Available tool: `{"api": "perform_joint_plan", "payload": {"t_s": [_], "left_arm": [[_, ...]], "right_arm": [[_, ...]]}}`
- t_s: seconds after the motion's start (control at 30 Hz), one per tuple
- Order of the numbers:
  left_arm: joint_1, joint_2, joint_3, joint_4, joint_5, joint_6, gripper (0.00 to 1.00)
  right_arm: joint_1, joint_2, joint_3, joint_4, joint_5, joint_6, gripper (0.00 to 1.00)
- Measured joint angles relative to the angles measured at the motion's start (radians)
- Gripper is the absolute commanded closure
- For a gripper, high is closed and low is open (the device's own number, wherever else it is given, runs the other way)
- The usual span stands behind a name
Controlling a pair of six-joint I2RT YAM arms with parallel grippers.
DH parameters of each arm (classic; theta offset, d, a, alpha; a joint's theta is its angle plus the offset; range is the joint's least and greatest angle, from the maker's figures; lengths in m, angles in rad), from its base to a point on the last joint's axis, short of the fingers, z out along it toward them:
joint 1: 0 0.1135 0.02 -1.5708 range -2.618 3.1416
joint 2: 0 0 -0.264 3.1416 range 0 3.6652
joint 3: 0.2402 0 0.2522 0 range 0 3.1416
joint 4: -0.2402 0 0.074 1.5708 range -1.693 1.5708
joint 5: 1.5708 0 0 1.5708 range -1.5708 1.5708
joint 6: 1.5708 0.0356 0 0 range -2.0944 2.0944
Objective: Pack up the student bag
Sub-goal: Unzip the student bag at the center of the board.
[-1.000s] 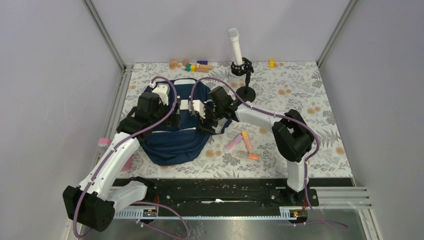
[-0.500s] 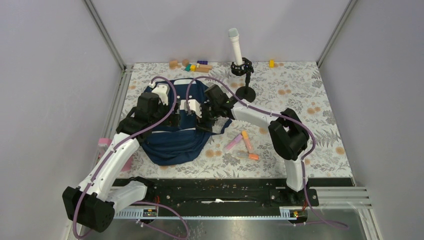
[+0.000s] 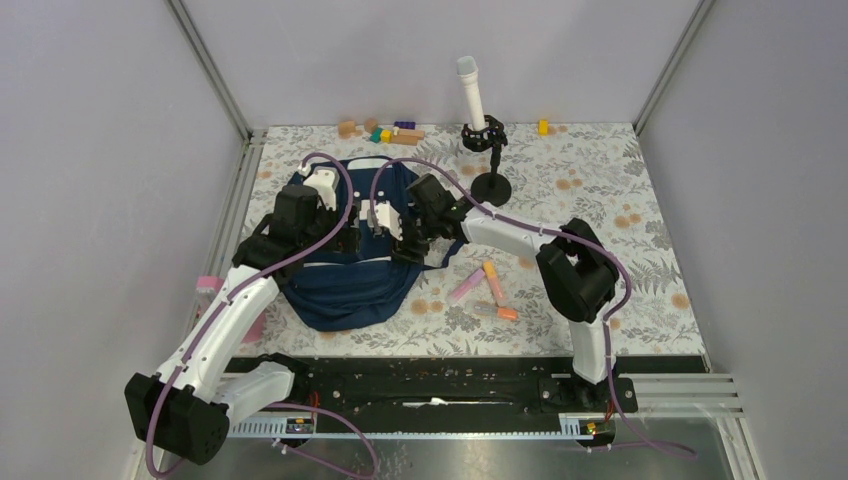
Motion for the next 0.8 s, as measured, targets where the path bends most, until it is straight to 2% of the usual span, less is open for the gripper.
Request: {"api": "perform_joint_plan", "payload": {"t_s": [0.37,0.57,0.8], "left_arm": [[0.000,0.000,0.000,0.000,0.000,0.000,0.01],[0.000,0.000,0.000,0.000,0.001,0.000,0.01],[0.000,0.000,0.000,0.000,0.001,0.000,0.01]], "right_arm": [[0.029,-0.087,-0.109,0.019,0.039,0.008,0.56],[0.041,-0.112,-0.185,0.060,0.039,0.039,0.56],[0.042,-0.112,-0.195,0.118,0.042,0.085,0.48]]}}
